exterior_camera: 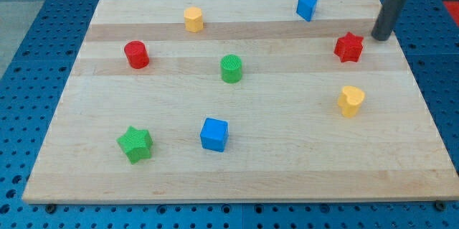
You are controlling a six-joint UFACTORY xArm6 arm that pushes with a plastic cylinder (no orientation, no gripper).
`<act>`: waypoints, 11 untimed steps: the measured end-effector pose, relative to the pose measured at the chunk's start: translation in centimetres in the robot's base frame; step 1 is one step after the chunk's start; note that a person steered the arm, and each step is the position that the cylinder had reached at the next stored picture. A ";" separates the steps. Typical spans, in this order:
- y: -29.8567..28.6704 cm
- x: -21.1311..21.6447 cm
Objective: Nudge the red star a bit left
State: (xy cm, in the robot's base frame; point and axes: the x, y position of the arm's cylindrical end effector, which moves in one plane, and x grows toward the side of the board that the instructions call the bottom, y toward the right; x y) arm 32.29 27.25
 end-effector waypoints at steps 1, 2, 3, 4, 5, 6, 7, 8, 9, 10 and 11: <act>1.0 -0.2; 1.1 0.5; 1.3 0.6; 1.3 0.6; 1.4 0.6; 6.9 -0.6; 7.1 -0.7; 7.1 -0.7; 2.8 -0.5; -6.6 0.0; -6.8 0.0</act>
